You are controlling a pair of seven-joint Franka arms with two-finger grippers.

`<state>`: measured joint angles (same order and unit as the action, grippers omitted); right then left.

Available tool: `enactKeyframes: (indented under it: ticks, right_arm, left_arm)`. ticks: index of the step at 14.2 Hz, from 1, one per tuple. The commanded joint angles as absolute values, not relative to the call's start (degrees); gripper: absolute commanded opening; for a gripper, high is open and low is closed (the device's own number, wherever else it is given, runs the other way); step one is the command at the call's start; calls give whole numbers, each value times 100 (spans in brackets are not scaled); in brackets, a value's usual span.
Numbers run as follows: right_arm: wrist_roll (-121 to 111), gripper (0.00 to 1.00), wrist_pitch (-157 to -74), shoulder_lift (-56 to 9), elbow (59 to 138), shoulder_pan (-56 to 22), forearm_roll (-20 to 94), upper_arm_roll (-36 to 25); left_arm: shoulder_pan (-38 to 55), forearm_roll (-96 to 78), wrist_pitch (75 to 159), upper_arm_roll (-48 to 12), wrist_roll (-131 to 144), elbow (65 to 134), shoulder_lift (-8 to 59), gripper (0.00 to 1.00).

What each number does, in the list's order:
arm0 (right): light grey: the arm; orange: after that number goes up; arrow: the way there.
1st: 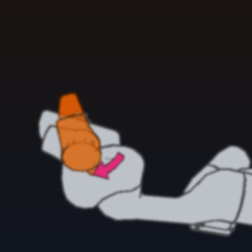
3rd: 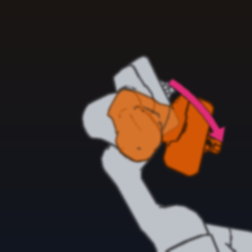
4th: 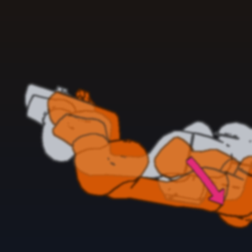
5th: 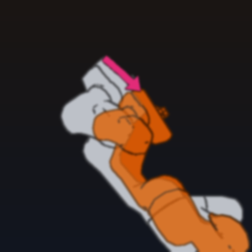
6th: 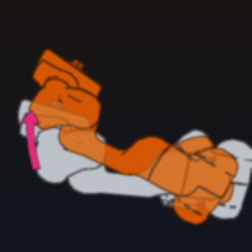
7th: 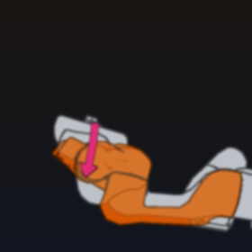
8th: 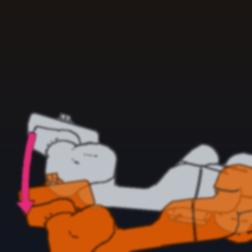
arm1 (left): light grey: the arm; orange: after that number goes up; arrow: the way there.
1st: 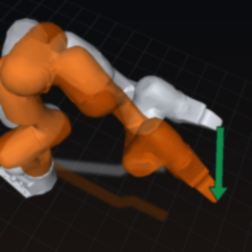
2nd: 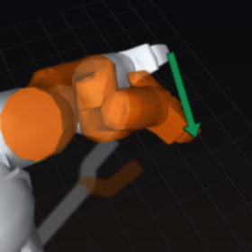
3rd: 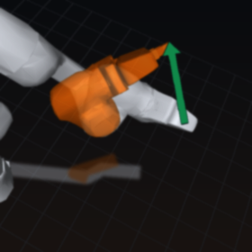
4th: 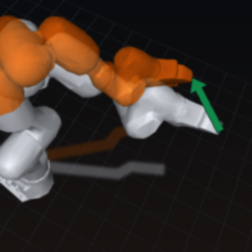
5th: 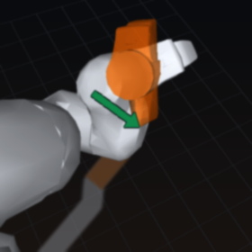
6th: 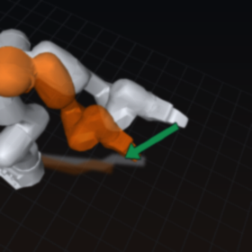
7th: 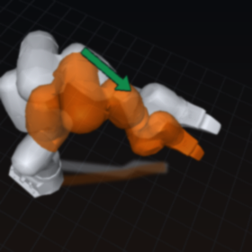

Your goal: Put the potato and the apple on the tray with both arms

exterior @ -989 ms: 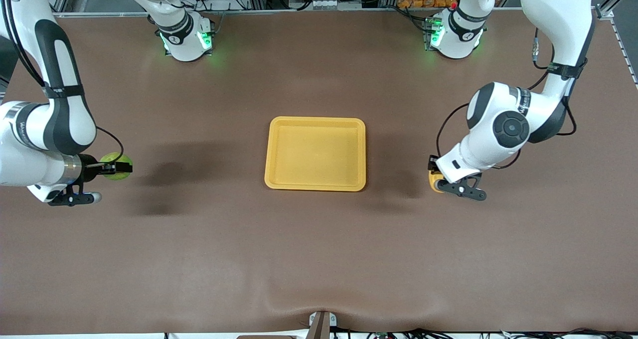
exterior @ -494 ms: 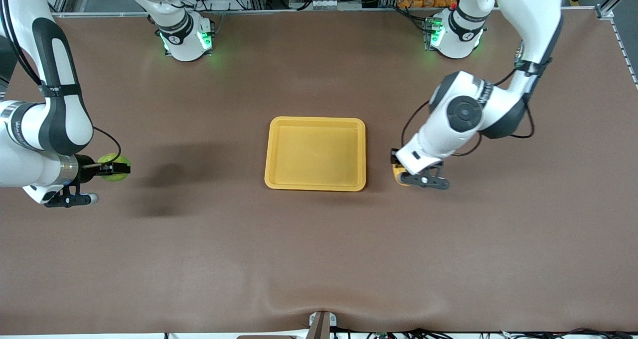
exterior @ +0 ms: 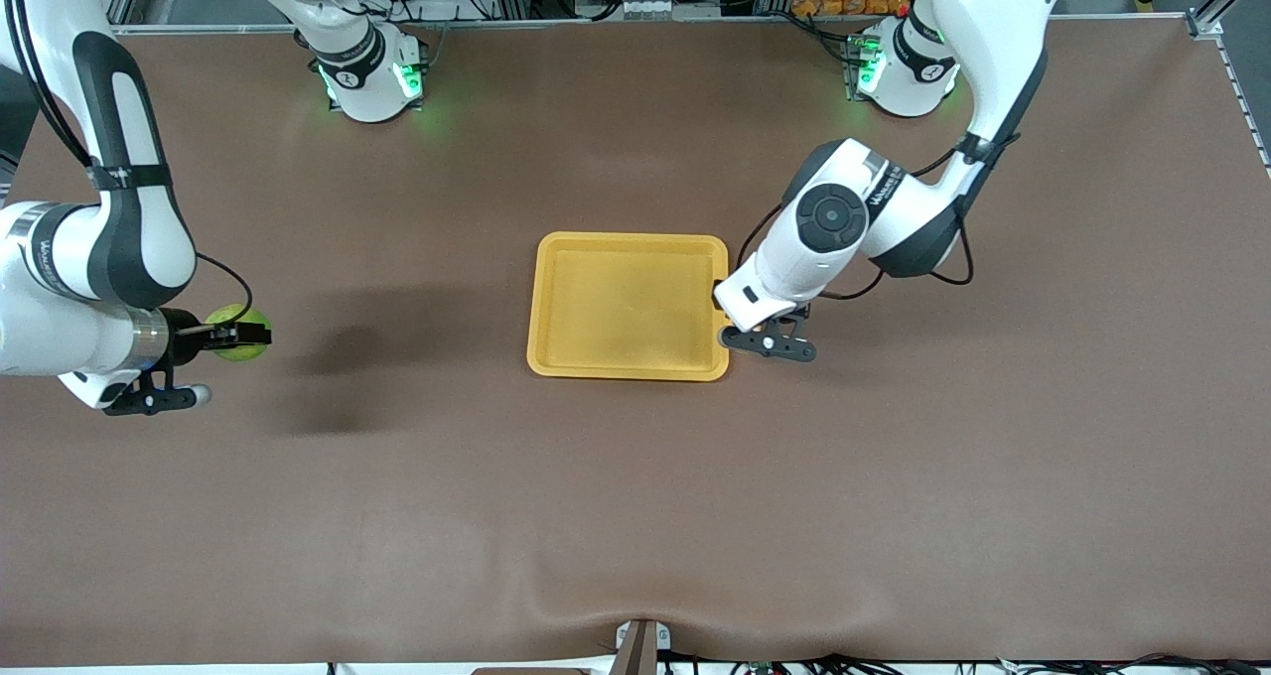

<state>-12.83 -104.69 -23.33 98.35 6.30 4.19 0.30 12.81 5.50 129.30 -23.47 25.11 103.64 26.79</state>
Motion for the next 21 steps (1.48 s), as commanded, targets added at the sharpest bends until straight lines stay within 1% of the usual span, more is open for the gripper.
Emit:
enactKeyframes:
  ticks: [1, 3, 8, 13, 17, 18, 21]
  right_arm:
    - [-1248, 3, -10266, -2276, 9730, 519, 580, 26]
    - [-969, 3, -10239, -2259, 9738, 405, 580, 26]
    - [112, 3, -10020, -2145, 9738, -183, 580, 26]
    - [834, 3, -9765, -1943, 9747, -659, 571, 26]
    - [1176, 4, -9519, -1767, 9747, -939, 580, 35]
    - [1213, 4, -9510, -1723, 9764, -1010, 580, 35]
    - [1361, 4, -9492, -1635, 9809, -1221, 842, 35]
  left_arm:
    - [1572, 738, 12814, -2303, 2811, 10046, 2917, 0]
    - [1827, 930, 12814, -2285, 3162, 9959, 3093, 0]
    - [2109, 1511, 12814, -2285, 3858, 9783, 3532, 0]
    - [2171, 1635, 12823, -2276, 4025, 9791, 3674, 0]
    - [2180, 1766, 12823, -2276, 4061, 9791, 3770, 8]
    - [2180, 1793, 12823, -2276, 4061, 9791, 3797, 11]
    - [2180, 1898, 12823, -2276, 4183, 9782, 3823, 46]
